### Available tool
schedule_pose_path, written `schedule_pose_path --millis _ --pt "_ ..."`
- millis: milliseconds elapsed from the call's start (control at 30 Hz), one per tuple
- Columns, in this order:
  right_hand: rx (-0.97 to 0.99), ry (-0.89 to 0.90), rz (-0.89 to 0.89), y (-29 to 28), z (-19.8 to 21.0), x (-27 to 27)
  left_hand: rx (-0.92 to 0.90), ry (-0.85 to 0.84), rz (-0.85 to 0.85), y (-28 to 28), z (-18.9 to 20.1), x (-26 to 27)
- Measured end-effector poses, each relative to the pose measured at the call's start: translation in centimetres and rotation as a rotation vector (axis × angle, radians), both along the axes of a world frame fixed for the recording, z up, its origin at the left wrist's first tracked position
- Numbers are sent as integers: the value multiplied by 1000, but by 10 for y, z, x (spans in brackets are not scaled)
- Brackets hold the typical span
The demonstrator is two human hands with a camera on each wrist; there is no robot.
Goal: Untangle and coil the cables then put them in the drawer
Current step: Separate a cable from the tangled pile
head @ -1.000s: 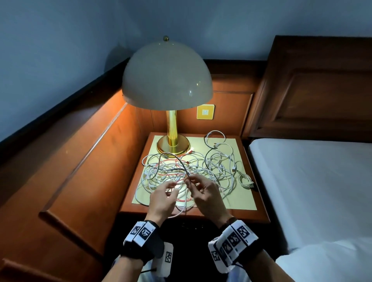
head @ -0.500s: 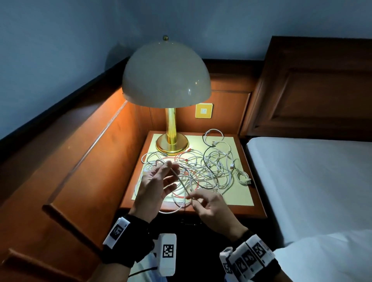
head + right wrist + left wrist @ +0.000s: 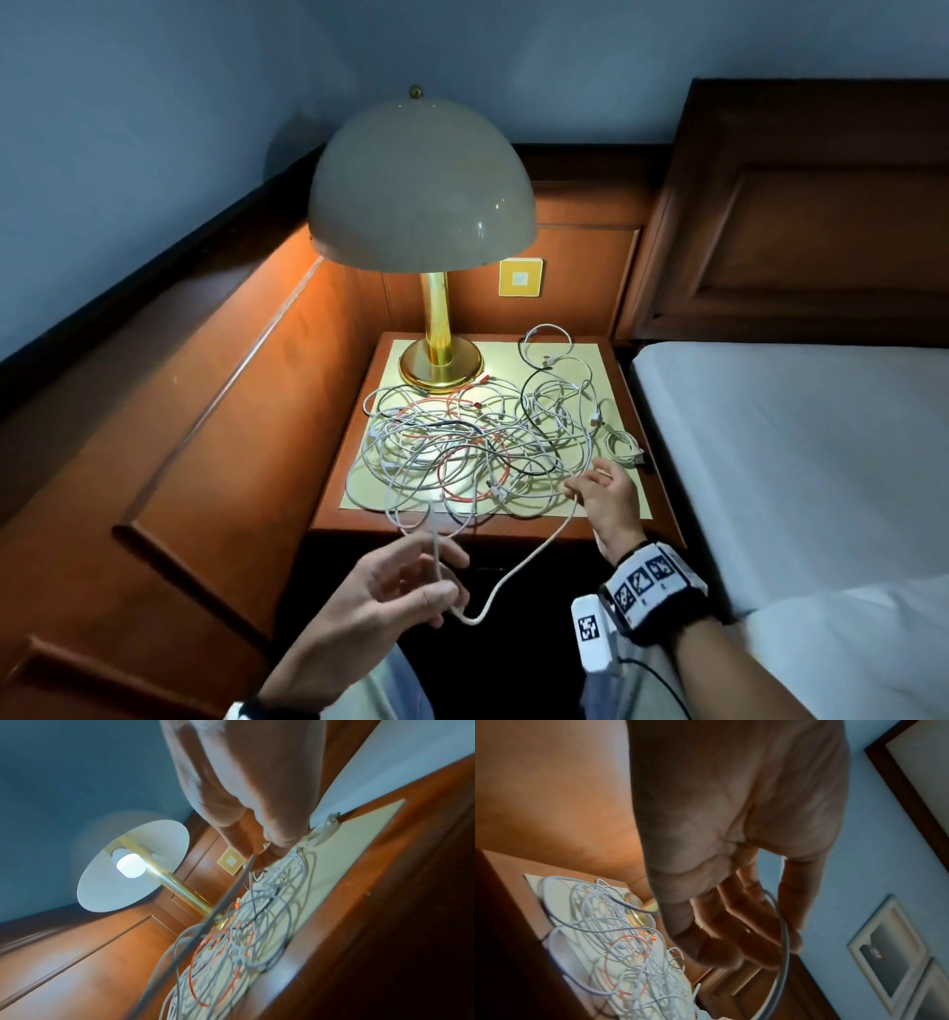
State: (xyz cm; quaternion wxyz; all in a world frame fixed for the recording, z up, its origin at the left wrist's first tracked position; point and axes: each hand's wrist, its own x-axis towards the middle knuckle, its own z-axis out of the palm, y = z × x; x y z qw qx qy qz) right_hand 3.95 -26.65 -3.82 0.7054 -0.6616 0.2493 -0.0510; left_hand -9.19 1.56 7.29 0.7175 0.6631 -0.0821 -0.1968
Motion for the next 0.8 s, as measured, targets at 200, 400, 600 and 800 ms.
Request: schedule_pose_path --millis 200,400,600,800 --pt "89 -186 21 -17 31 19 158 137 142 -1 -26 8" --pt "61 -281 77 -15 38 22 183 231 245 -11 -33 21" --pt "131 -228 42 -16 25 29 161 220 323 -11 -47 32" --pt "431 -272 -99 -26 33 35 8 318 453 -6 -59 48"
